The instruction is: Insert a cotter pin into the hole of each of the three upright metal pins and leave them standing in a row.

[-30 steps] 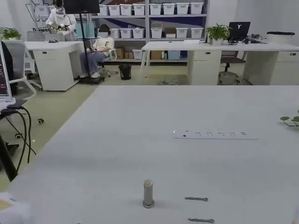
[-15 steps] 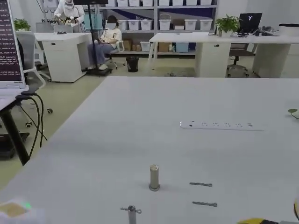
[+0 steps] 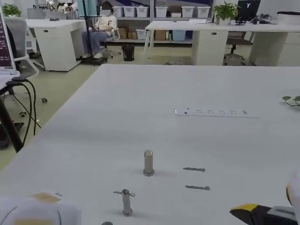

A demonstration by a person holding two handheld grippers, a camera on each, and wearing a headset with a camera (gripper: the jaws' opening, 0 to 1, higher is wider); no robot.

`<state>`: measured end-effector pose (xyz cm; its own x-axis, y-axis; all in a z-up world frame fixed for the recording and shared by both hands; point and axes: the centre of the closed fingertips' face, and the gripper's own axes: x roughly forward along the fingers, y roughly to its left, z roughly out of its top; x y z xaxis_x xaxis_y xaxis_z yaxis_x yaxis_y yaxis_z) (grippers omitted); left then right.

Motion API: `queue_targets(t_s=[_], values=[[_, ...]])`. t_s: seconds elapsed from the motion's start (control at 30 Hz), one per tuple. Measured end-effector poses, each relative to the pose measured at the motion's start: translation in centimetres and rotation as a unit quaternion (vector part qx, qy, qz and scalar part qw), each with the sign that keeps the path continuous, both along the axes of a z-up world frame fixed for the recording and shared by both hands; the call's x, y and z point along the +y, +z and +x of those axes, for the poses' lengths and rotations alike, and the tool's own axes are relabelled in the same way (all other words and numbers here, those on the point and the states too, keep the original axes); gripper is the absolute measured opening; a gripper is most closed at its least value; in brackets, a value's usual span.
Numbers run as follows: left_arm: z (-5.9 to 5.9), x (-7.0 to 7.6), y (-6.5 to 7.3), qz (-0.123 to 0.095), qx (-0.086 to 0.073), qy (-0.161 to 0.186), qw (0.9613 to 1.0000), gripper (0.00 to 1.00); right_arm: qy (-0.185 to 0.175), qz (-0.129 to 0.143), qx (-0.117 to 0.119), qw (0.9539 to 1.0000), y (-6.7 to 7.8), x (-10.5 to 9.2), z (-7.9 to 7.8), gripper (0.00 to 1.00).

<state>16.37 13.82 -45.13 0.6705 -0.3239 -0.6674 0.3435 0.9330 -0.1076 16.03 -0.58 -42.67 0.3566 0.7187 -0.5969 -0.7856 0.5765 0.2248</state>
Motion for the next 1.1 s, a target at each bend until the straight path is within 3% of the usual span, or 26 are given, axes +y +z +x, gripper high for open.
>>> queue_targets(t_s=[0.13, 0.4, 0.57, 0.67, 1.1], values=[[0.4, -0.5, -0.6, 0.003, 0.006, 0.002, 1.0000, 0.09, -0.004, -0.003, 0.003, 1.0000, -0.2, -0.2, 0.0, 0.85], [1.4, -0.4, -1.1, 0.013, 0.002, 0.022, 0.9997, 0.09, -0.003, -0.009, 0.008, 0.9999, -0.6, -0.6, -0.2, 0.85], [1.9, -0.6, -1.1, 0.008, -0.004, 0.031, 0.9995, 0.09, -0.005, -0.006, 0.004, 1.0000, -0.3, -0.4, -0.1, 0.86], [2.2, -0.6, -1.1, 0.027, -0.015, 0.023, 0.9993, 0.09, -0.004, -0.005, 0.003, 1.0000, -0.2, -0.3, -0.1, 0.86], [1.9, -0.5, -1.1, 0.026, -0.024, 0.034, 0.9988, 0.09, 0.004, -0.010, 0.005, 0.9999, -0.3, -0.1, -0.5, 0.86]])
